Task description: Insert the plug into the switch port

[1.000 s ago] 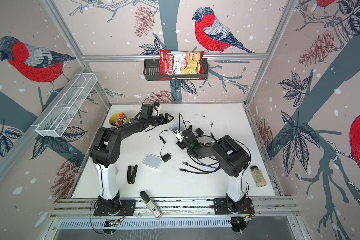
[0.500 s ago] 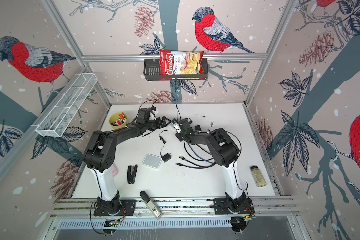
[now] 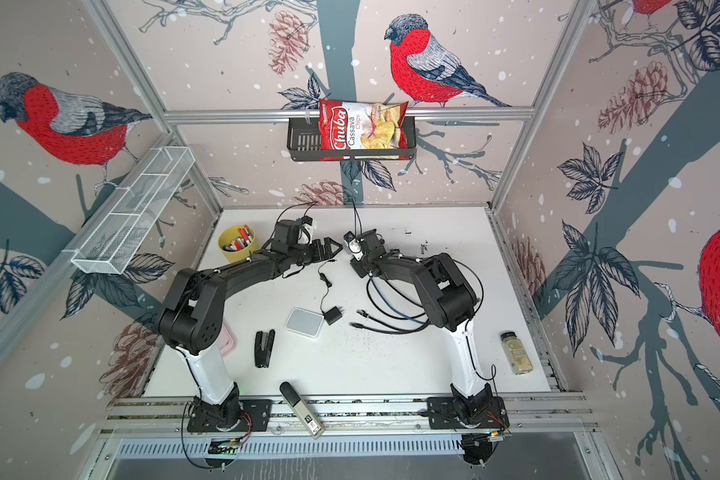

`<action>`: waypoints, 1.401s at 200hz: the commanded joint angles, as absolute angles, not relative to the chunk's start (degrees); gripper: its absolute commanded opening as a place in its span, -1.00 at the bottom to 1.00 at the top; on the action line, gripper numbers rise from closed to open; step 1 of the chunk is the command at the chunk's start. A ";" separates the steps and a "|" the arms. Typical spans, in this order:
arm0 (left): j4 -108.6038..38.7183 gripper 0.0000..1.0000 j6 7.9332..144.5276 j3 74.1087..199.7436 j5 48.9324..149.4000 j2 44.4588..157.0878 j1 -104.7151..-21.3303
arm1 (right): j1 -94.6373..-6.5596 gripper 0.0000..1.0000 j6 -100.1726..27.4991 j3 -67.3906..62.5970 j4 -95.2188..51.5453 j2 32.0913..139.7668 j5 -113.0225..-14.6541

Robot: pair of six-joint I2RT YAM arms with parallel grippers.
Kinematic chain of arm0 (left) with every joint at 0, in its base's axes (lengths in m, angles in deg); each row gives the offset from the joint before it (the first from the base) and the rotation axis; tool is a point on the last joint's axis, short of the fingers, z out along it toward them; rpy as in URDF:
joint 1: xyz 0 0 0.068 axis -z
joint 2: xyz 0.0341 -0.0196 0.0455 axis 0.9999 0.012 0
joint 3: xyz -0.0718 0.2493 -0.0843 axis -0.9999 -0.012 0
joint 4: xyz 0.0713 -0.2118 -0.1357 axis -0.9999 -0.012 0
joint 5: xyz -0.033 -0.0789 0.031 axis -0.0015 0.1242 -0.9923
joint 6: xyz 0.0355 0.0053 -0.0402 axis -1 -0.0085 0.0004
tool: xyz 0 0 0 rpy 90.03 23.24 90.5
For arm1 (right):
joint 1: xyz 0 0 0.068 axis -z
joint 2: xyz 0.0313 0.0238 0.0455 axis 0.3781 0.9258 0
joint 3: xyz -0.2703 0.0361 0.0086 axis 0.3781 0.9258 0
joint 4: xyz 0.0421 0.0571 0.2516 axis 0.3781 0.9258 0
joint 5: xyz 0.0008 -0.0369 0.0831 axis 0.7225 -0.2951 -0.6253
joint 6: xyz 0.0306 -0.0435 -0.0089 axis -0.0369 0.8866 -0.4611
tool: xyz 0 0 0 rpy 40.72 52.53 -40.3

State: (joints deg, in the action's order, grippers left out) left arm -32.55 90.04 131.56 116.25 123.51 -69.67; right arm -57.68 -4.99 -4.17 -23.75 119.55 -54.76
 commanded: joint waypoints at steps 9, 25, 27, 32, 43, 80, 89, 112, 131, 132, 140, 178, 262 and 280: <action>-35.45 0.94 87.26 131.21 112.76 120.81 -69.71 | -57.20 0.00 -6.22 -2.43 -23.86 115.21 -59.70; -36.43 0.94 86.77 131.20 112.05 119.81 -69.67 | -56.80 0.03 -7.14 -0.66 -24.94 112.65 -60.59; -36.46 0.94 86.67 131.20 112.06 119.66 -69.68 | -56.79 0.03 -7.26 -0.53 -24.90 112.41 -60.67; -36.64 0.94 86.58 131.17 112.03 119.37 -69.63 | -56.76 0.03 -7.65 -0.17 -24.71 111.71 -60.77; -37.05 0.94 86.37 130.79 111.77 118.83 -69.54 | -56.53 0.03 -8.28 0.72 -23.63 110.07 -60.59; -37.14 0.94 86.10 128.09 111.21 116.74 -69.16 | -54.69 0.03 -9.70 7.03 -18.45 102.77 -60.91; -37.03 0.94 85.93 127.47 111.19 116.40 -69.10 | -53.94 0.03 -9.80 8.13 -16.08 101.44 -61.53; -36.65 0.94 85.79 126.01 111.15 115.72 -68.92 | -52.87 0.04 -9.61 10.67 -10.84 98.93 -63.03; -36.04 0.94 85.73 125.07 111.39 115.33 -68.92 | -52.54 0.09 -9.09 11.73 -7.11 97.51 -64.31; -36.06 0.94 85.77 125.06 111.40 115.36 -68.92 | -52.54 0.09 -9.07 11.74 -6.93 97.48 -64.45; -35.76 0.94 85.73 124.70 111.58 115.23 -68.91 | -52.28 0.11 -8.78 11.61 -5.03 97.14 -65.28; -33.85 0.94 85.82 123.21 112.94 114.73 -68.83 | -51.16 0.15 -6.70 8.31 3.10 97.63 -64.22; -28.86 0.94 86.97 118.37 115.26 113.49 -68.48 | -50.96 0.27 -0.70 7.82 9.51 102.55 -65.70; -28.54 0.94 87.05 118.19 115.37 113.63 -68.48 | -51.72 0.27 -1.00 8.63 8.95 102.50 -65.47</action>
State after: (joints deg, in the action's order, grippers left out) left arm -30.98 86.67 118.51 114.18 113.98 -68.60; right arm -50.86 -1.86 7.87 8.18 102.46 -64.38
